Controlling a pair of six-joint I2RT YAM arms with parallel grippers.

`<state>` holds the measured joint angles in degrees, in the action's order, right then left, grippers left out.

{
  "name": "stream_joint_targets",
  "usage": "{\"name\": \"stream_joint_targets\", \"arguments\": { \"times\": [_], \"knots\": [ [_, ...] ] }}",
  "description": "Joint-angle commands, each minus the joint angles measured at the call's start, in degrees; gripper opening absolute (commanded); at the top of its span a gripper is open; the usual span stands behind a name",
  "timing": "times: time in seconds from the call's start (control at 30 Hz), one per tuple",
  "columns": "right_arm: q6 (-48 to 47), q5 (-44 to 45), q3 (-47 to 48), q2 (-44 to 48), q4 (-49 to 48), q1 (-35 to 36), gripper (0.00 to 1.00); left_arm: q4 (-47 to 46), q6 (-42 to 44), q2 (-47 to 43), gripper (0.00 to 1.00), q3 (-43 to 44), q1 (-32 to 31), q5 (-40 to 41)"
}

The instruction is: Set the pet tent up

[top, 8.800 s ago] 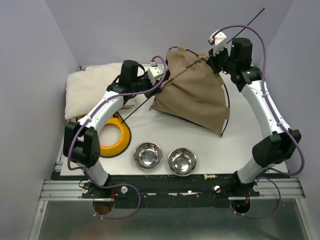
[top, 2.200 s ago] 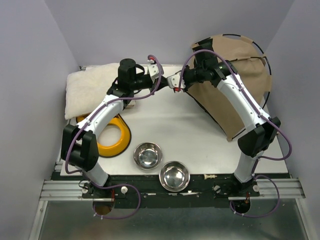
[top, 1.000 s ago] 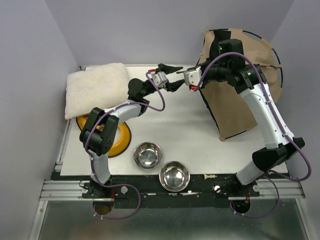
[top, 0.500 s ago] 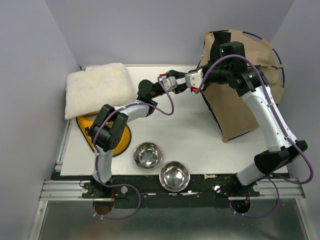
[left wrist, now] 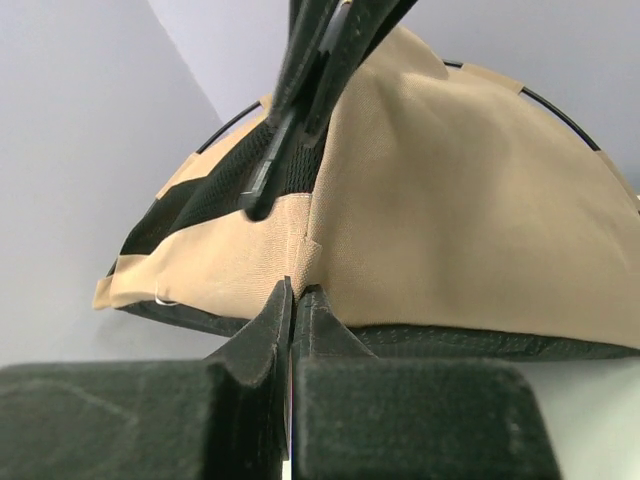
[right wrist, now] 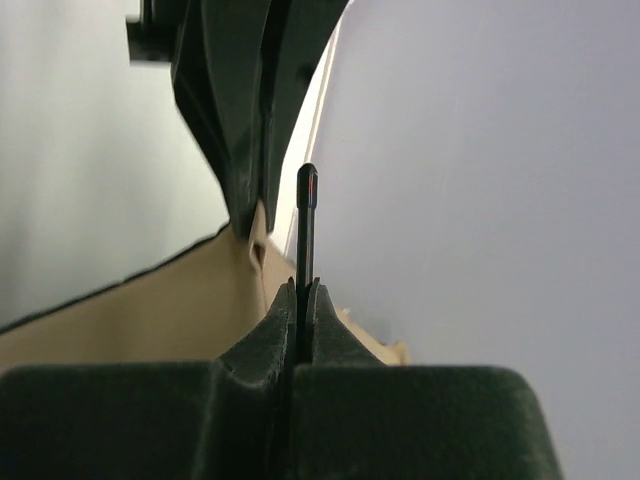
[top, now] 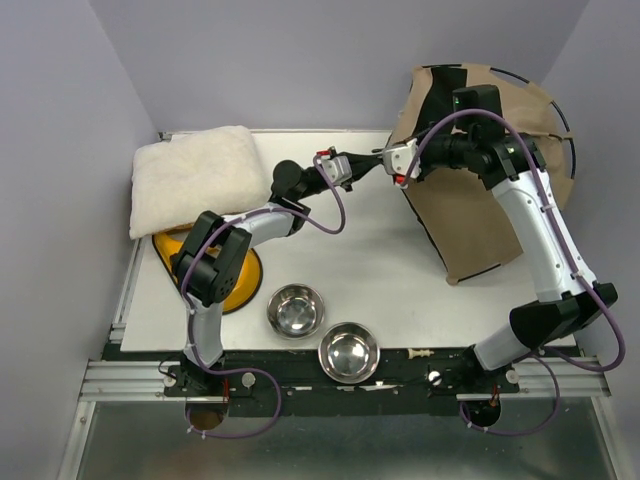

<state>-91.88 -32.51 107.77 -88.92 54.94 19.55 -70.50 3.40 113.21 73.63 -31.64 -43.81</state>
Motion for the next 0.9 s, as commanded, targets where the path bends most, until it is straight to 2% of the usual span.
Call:
{"name": "stream_joint_targets", "arguments": {
  "times": [0.0, 0.2, 0.87],
  "knots": [
    [-5.8, 7.9, -1.9, 0.7, 4.7, -4.8, 0.01, 1.3, 0.3, -2.5, 0.0, -1.8, 3.0, -2.1],
    [-7.8, 9.2, -4.1, 0.8, 3.8, -7.2, 0.01, 1.0, -0.5, -2.7, 0.0, -2.1, 3.2, -2.9],
    [-7.5, 7.8, -6.3, -2.1, 0.2, -4.5, 0.01, -0.1, -2.6, -3.3, 0.0, -0.5, 2.4, -4.1]
  ]
}}
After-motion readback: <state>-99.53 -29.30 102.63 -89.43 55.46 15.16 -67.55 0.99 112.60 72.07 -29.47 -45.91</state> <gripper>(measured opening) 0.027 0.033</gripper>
